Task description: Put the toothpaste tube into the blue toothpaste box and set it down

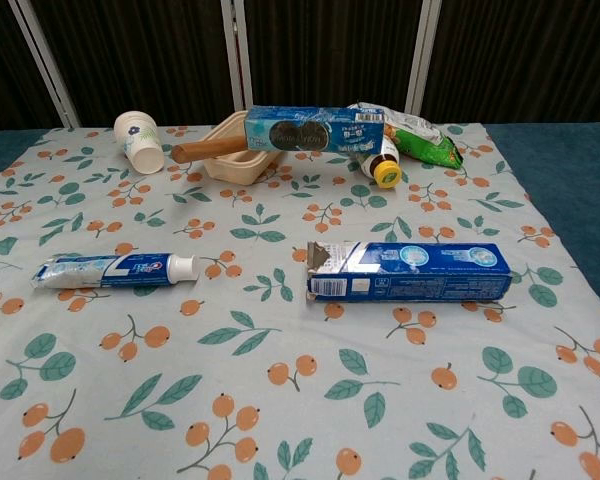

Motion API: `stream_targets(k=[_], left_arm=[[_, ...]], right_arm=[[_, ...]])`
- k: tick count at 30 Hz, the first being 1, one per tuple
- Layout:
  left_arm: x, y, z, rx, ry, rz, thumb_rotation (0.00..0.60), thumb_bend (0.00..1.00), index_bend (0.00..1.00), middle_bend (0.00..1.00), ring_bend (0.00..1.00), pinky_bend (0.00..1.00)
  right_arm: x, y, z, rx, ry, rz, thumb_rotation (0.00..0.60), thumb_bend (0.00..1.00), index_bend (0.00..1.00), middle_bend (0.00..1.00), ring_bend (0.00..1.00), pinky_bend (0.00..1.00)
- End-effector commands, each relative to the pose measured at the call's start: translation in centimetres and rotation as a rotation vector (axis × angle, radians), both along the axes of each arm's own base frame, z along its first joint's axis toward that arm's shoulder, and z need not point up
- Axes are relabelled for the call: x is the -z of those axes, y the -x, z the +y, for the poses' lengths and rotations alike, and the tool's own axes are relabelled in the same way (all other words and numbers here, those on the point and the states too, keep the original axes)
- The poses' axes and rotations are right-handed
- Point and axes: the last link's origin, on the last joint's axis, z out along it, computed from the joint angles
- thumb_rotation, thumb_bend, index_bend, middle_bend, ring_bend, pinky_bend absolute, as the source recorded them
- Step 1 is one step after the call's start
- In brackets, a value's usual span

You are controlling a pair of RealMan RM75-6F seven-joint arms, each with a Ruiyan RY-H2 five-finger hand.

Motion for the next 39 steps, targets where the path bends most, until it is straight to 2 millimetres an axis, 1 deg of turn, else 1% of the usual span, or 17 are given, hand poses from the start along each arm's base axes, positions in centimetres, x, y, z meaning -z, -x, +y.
stream_targets(k=[1,7,11,14,17,18,19,21,25,26,27,28,33,34,35,39], left_arm=[[0.0,0.0,0.0,-0.001,-0.001,0.0,0.6,0.02,0.01,0.0,0.02,0.13],[-0.1,0.0,-0.1,0.002,-0.004,0.0,0.6,0.02,0.01,0.0,0.02,0.13],[-0.3,0.1,0.0,0.0,-0.009,-0.009,0.6,0.02,0.01,0.0,0.02,0.13],[-0.2,0.2,0.1,-0.003,-0.003,-0.009,0.6,0.02,0.01,0.0,0.02,0.13],[-0.2,0.2,0.1,-0.003,0.001,-0.011,0.6,0.02,0.01,0.0,0.02,0.13],[-0.1,0.1,0.1,-0.004,0.003,-0.016,0.6,0.02,0.01,0.0,0.02,0.13],[-0.1,0.1,0.1,-0.004,0.004,-0.018,0.6,0.02,0.01,0.0,0.02,0.13],[0.0,0.0,0.1,-0.002,0.011,-0.018,0.6,0.02,0.01,0.0,0.02,0.13],[0.0,0.0,0.1,-0.006,0.02,-0.021,0.6,0.02,0.01,0.0,0.02,0.13],[0.0,0.0,0.1,-0.009,0.021,-0.025,0.6,0.02,0.01,0.0,0.02,0.13],[0.0,0.0,0.1,-0.011,0.022,-0.026,0.6,0.02,0.01,0.0,0.02,0.13],[0.0,0.0,0.1,-0.015,0.026,-0.029,0.6,0.02,0.01,0.0,0.02,0.13],[-0.1,0.1,0.1,-0.03,0.037,-0.034,0.6,0.02,0.01,0.0,0.02,0.13],[-0.1,0.1,0.1,-0.03,0.038,-0.034,0.6,0.02,0.01,0.0,0.02,0.13],[-0.1,0.2,0.1,-0.031,0.039,-0.037,0.6,0.02,0.01,0.0,0.02,0.13],[-0.2,0.2,0.2,-0.043,0.042,-0.057,0.6,0.02,0.02,0.0,0.02,0.13]], right_arm=[[0.0,0.0,0.0,0.0,0.0,0.001,0.6,0.18,0.0,0.0,0.0,0.0],[-0.1,-0.4,0.0,-0.007,0.004,-0.021,0.6,0.18,0.0,0.0,0.0,0.0],[0.2,-1.6,-0.4,-0.024,0.006,-0.067,0.6,0.18,0.0,0.0,0.0,0.0],[0.6,-3.1,-1.4,-0.048,-0.01,-0.102,0.6,0.18,0.0,0.0,0.0,0.0],[1.2,-4.8,-2.7,-0.077,-0.031,-0.108,0.6,0.18,0.0,0.0,0.0,0.0],[1.7,-6.0,-3.6,-0.092,-0.05,-0.114,0.6,0.18,0.0,0.0,0.0,0.0],[2.0,-6.5,-4.0,-0.097,-0.059,-0.116,0.6,0.18,0.0,0.0,0.0,0.0],[3.4,-8.9,-5.5,-0.127,-0.103,-0.11,0.6,0.18,0.0,0.0,0.0,0.0],[5.7,-11.8,-7.2,-0.157,-0.164,-0.076,0.6,0.18,0.0,0.0,0.0,0.0],[6.8,-12.8,-7.7,-0.166,-0.185,-0.066,0.6,0.18,0.0,0.0,0.0,0.0],[7.4,-13.3,-8.0,-0.167,-0.195,-0.059,0.6,0.18,0.0,0.0,0.0,0.0],[8.4,-14.1,-8.4,-0.172,-0.212,-0.049,0.6,0.18,0.0,0.0,0.0,0.0],[12.0,-16.3,-10.0,-0.157,-0.262,-0.002,0.6,0.18,0.0,0.0,0.0,0.0],[12.3,-16.5,-10.1,-0.155,-0.267,-0.002,0.6,0.18,0.0,0.0,0.0,0.0],[13.2,-17.0,-10.4,-0.146,-0.279,0.0,0.6,0.18,0.0,0.0,0.0,0.0],[15.2,-17.9,-11.2,-0.12,-0.294,0.026,0.6,0.18,0.0,0.0,0.0,0.0]])
